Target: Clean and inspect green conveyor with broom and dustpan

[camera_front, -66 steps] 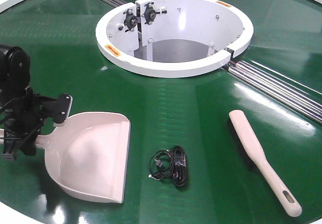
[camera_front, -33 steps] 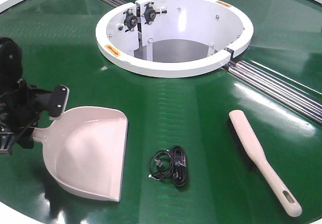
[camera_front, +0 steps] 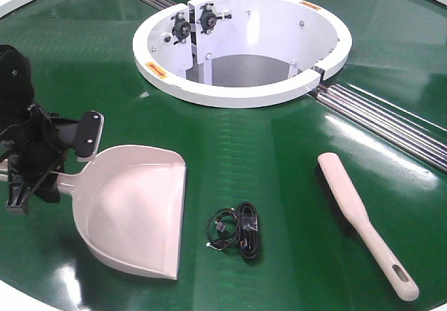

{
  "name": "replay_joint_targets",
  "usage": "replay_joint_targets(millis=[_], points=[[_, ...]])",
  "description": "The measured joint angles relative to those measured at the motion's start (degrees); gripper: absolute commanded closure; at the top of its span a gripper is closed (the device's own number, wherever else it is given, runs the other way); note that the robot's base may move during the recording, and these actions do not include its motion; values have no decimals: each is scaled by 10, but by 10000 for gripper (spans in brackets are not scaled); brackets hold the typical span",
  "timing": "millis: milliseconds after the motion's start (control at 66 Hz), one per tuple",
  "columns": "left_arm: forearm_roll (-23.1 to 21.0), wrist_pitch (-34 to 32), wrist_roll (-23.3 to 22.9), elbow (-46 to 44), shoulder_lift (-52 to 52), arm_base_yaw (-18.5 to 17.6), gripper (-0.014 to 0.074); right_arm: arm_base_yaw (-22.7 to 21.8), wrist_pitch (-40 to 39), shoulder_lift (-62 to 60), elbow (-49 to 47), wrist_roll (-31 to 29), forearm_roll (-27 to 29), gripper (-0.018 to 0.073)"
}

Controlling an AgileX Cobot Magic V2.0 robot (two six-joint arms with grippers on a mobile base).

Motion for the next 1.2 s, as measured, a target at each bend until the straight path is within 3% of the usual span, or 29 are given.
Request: replay_joint_targets(millis=[333, 1196], points=[[4, -8, 0, -1, 20, -21, 604, 0, 0, 0, 0, 0, 0, 569], [2, -15, 1, -1, 48, -21, 603, 0, 0, 0, 0, 0, 0, 569]])
